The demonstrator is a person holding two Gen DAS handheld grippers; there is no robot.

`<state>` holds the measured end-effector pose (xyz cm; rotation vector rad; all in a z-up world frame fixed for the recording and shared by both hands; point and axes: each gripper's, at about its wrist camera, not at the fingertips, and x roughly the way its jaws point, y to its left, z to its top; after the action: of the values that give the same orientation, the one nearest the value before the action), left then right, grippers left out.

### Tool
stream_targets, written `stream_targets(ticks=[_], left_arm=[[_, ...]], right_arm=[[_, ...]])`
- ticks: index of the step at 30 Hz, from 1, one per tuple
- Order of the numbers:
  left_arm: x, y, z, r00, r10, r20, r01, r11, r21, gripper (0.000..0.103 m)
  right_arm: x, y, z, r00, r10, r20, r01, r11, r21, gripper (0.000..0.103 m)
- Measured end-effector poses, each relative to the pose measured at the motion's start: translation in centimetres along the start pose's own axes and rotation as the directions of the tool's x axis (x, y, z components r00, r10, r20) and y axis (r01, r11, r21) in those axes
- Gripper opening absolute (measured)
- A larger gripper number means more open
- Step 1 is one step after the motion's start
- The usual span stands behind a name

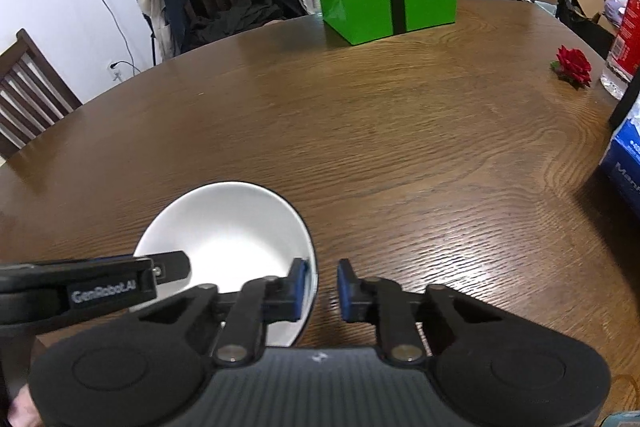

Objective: Organize plates and bowls
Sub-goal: 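Close the left gripper on the white bowl rim while the right gripper clamps it, then lift the white black-rimmed bowl with both grippers and carry it back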

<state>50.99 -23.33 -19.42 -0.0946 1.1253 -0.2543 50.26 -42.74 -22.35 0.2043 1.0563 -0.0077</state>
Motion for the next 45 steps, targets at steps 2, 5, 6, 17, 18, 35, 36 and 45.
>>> stream_targets(ticks=[2,5,6,17,18,35,36,45], left_arm=[[0.0,-0.1,0.0,1.0,0.003,0.001,-0.003,1.0,0.005,0.009],[0.0,-0.1,0.0,1.0,-0.002,-0.001,0.002,1.0,0.003,0.009],[0.0,-0.1,0.0,1.0,-0.004,-0.001,0.004,1.0,0.002,0.009],[0.0,-0.1,0.1,1.0,-0.003,-0.004,0.003,1.0,0.005,0.009],[0.0,-0.1,0.1,1.0,-0.004,-0.005,0.004,1.0,0.005,0.009],[-0.7,-0.1,-0.2,1.0,-0.018,0.005,0.018,1.0,0.001,0.009],[-0.8,0.0,-0.2,1.0,-0.02,0.007,0.02,1.0,0.002,0.009],[-2.2,0.1,-0.5,1.0,-0.023,0.021,0.023,1.0,-0.002,0.009]], right_arm=[[0.0,0.3,0.0,1.0,0.002,-0.002,-0.002,1.0,-0.007,0.006],[0.1,0.6,0.0,1.0,-0.007,-0.001,0.007,1.0,-0.016,0.007],[0.1,0.6,0.1,1.0,-0.007,-0.001,0.007,1.0,-0.015,0.007],[0.0,0.5,-0.1,1.0,-0.004,0.0,0.004,1.0,-0.004,0.007],[0.0,0.5,-0.1,1.0,-0.005,0.0,0.005,1.0,-0.004,0.007],[-0.6,0.2,-0.3,1.0,0.002,0.013,-0.002,1.0,0.008,0.007],[-0.6,0.2,-0.3,1.0,0.003,0.015,-0.003,1.0,0.008,0.007],[-2.0,0.5,-0.4,0.999,0.007,0.033,-0.007,1.0,0.004,0.007]])
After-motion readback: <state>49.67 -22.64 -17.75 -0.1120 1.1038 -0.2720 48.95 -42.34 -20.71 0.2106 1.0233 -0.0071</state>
